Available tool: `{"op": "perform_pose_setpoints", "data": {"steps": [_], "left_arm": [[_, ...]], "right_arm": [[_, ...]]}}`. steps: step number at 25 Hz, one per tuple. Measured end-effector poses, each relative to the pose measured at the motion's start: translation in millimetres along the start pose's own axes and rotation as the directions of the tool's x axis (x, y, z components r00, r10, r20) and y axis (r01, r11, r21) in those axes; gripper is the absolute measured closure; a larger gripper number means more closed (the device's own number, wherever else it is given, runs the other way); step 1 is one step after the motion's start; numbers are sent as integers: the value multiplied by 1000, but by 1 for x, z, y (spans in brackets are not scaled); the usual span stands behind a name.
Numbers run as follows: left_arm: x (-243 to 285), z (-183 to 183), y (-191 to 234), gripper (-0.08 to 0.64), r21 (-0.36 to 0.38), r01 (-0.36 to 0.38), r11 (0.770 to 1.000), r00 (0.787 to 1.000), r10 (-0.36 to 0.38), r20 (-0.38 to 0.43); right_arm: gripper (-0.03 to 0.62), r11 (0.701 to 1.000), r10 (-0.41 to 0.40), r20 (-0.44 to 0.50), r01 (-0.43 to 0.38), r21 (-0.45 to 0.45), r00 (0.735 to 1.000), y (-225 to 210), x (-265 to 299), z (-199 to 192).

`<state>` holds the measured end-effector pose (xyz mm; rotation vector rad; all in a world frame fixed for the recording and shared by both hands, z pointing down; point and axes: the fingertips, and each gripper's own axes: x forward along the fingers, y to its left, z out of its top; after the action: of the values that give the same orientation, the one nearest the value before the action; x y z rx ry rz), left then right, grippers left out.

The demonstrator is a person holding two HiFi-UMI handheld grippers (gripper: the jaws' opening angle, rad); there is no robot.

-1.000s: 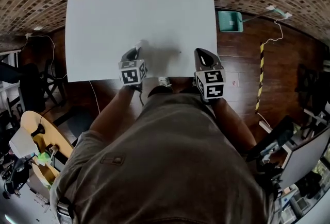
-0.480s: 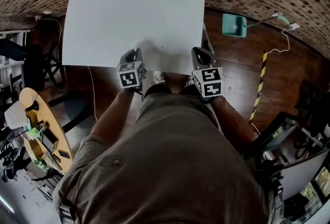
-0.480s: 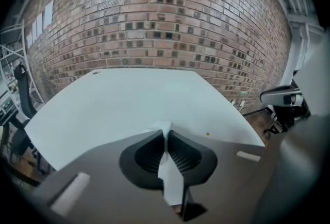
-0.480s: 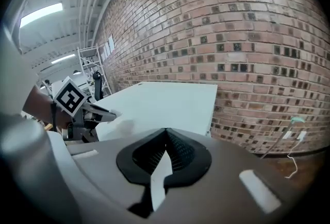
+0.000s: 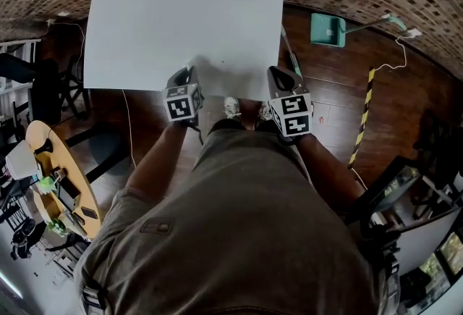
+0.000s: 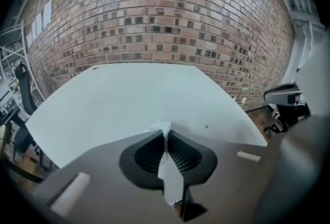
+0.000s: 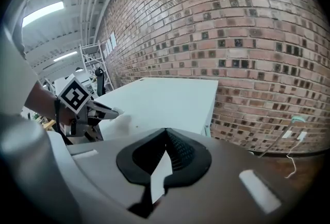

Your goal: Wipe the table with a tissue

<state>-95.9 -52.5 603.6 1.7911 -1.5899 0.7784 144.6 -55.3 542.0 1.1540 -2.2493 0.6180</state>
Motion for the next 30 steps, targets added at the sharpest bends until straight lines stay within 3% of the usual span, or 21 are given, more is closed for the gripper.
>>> {"op": "perform_pose_setpoints", "data": {"steps": [8,16,30], "left_arm": [[23,-6,-8,537,-5,42,999,998,-42,-50],[30,5,-46,537,75,130,989,990,-125,-71],[29,-11,-144,537,221,353,909,934,-328,-142]], "right_arm": [[578,999,-46,-33,47,25,998,-8,-6,-10],[578,994,-86,-13,87,72,996,-18,-14,-9],[578,984,-138,16,136,114,990,-40,-33,-10]]}}
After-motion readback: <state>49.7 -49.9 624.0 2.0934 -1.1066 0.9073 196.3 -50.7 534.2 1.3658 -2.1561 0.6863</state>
